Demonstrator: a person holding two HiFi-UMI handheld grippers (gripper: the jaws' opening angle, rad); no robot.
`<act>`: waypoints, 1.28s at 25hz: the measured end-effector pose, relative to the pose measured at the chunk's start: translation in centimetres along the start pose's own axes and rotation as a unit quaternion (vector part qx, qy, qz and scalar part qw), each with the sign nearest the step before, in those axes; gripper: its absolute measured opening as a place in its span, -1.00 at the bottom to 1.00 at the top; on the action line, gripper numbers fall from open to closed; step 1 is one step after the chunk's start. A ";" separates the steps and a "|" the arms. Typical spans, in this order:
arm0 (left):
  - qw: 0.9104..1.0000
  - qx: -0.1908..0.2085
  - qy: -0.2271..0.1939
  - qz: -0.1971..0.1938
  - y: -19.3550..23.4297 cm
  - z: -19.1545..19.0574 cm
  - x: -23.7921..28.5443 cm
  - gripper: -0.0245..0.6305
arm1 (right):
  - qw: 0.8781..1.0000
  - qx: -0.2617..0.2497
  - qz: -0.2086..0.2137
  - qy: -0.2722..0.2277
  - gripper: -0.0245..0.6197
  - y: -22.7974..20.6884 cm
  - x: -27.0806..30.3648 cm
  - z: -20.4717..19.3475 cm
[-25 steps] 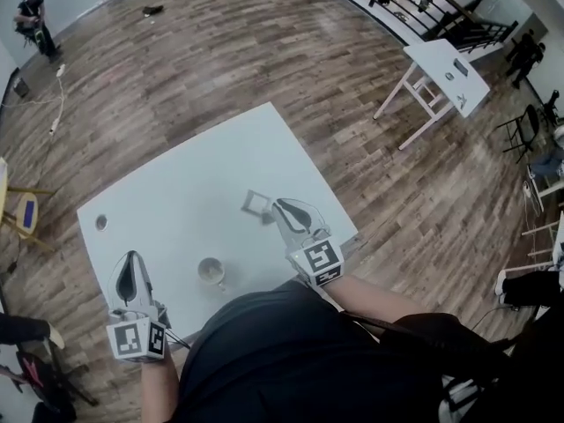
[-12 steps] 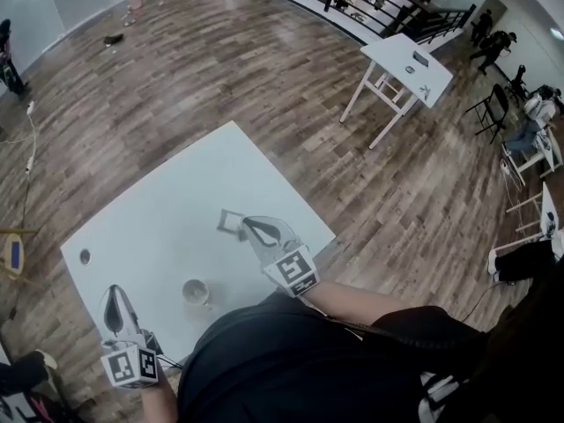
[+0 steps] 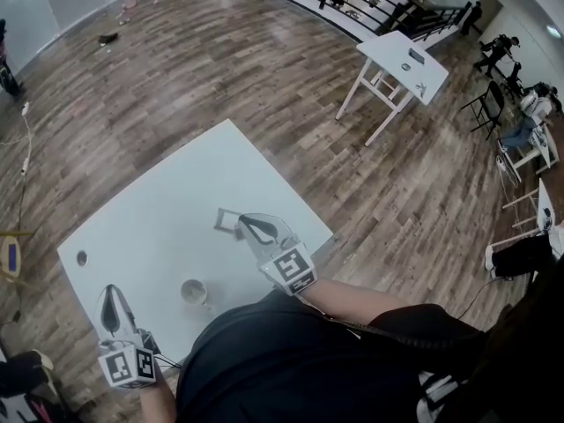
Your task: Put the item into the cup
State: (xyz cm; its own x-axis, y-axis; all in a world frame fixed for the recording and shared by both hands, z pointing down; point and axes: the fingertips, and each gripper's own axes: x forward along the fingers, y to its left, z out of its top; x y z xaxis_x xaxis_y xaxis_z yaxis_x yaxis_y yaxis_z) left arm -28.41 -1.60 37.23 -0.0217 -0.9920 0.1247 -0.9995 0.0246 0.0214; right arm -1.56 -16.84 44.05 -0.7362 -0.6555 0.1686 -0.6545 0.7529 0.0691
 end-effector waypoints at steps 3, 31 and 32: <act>1.000 0.003 0.001 0.000 0.3 0.4 0.2 -0.93 | 1.000 0.002 0.000 -0.003 -0.91 0.2 0.3 0.3; 1.000 0.012 -0.008 -0.001 -3.0 1.9 0.3 -0.93 | 1.000 0.001 0.007 0.002 -0.91 -1.9 -1.3 -0.5; 1.000 0.014 -0.009 -0.001 -3.0 1.9 0.2 -0.93 | 1.000 0.001 0.008 0.003 -0.91 -1.8 -1.2 -0.6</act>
State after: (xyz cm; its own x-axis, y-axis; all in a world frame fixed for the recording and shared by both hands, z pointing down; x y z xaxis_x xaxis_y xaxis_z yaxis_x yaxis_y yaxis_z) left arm -25.48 -2.09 35.28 -0.0200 -0.9941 0.1065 -0.9998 0.0196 -0.0053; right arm 0.63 -17.37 44.29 -0.7462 -0.6423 0.1749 -0.6424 0.7637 0.0639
